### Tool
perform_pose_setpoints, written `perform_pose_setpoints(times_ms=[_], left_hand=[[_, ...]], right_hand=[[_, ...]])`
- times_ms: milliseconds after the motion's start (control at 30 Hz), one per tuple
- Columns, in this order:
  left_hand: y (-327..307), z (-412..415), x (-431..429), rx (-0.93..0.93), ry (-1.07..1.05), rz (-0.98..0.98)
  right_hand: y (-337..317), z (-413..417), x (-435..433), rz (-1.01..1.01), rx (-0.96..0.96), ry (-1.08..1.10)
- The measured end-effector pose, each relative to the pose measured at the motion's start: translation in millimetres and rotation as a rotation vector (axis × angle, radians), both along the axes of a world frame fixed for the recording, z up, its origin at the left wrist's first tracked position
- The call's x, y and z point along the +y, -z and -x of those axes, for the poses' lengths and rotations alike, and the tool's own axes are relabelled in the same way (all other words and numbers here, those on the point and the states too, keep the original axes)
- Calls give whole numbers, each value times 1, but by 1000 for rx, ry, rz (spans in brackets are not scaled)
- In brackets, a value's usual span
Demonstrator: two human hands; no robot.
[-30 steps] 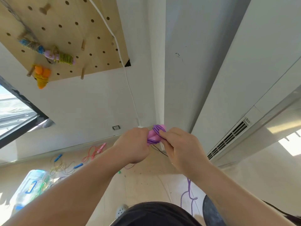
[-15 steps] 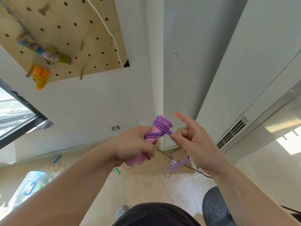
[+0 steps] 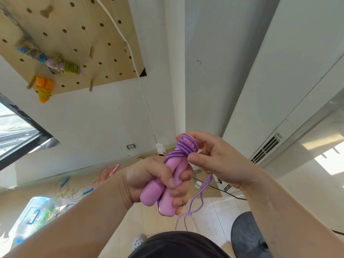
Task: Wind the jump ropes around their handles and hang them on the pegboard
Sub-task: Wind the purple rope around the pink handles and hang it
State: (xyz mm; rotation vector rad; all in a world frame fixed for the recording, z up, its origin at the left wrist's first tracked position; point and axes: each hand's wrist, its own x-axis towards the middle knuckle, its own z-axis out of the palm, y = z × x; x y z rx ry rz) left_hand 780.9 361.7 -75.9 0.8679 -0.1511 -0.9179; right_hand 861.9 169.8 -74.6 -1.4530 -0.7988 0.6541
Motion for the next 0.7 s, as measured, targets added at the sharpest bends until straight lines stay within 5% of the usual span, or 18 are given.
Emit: perform_pose_setpoints(times_ms=[167, 300, 500, 600, 700], left_hand=[[3, -6, 3, -14, -11, -4], [3, -11, 10, -53, -211, -389], [3, 1, -4, -733, -598, -1418], [15, 6, -21, -1085, -657, -1574], [24, -3, -19, -1184, -879, -1583]], right_hand=[[6, 7, 9, -95, 37, 37], [15, 10, 14, -83, 104, 223], [29, 6, 15, -90, 230, 553], [30, 8, 21, -107, 252, 603], [28, 11, 24, -130, 256, 596]])
